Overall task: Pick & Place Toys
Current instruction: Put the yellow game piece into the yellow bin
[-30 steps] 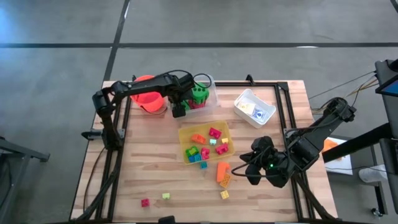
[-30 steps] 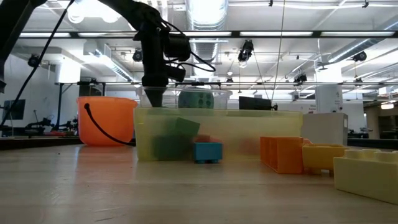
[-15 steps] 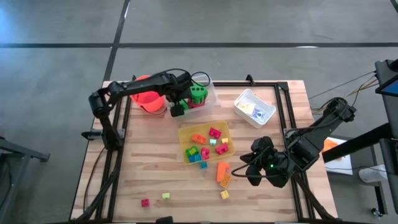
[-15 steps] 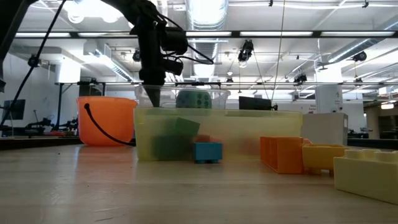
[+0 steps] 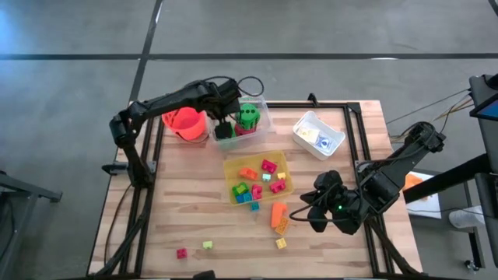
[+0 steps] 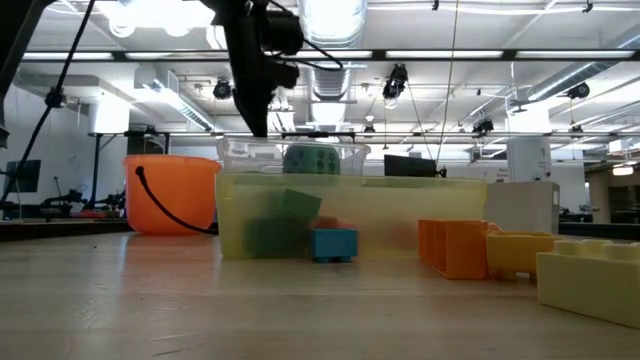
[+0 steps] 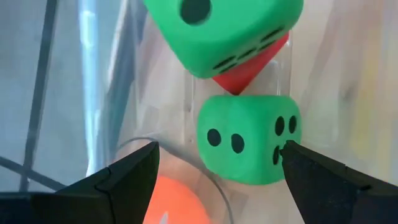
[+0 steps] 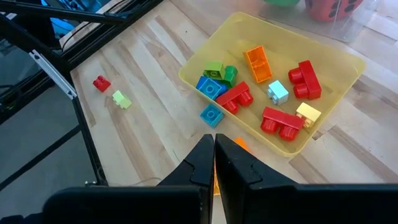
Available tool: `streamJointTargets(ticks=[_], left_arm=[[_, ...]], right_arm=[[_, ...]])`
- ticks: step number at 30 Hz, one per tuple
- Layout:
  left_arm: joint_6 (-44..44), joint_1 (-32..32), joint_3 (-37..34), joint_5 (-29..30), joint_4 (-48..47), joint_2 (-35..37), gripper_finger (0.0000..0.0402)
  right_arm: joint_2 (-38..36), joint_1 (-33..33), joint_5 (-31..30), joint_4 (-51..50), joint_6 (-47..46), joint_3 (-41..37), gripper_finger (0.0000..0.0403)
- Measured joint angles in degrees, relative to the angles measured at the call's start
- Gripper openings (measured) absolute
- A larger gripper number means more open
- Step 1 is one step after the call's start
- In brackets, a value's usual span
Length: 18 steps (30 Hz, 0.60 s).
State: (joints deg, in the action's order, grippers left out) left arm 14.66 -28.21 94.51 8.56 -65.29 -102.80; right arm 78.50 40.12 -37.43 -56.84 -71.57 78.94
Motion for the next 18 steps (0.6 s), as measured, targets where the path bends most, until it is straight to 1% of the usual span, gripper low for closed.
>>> streamJointTargets(ticks=[2,5,9,12,18], left_arm=[[-2.39,0.04,2.57,0.0,-2.69,0.0,0.0324],[-8.27,0.54,6.24,0.0,-7.21,0.0,0.0324],[-16.94,3.06,9.45,-0.4,-14.38,0.08,0.0324],[-21.83,6.93,9.12,-0.44,-17.31,1.51,0.0324],[-30.71,18.68,5.22,-0.23,-17.47,5.78,0.0324]], right_arm=[[0.0,-0.02,-0.02,0.0,0.0,0.0,0.0012],[0.0,-0.07,-0.04,-0.05,0.0,0.0,0.0012],[0.02,-0.38,-1.23,-1.48,-2.15,0.0,0.0012],[0.02,-0.46,-3.6,-4.86,-4.52,0.0,0.0013],[0.02,-0.42,-4.14,-10.5,-5.79,0.0,0.0013]])
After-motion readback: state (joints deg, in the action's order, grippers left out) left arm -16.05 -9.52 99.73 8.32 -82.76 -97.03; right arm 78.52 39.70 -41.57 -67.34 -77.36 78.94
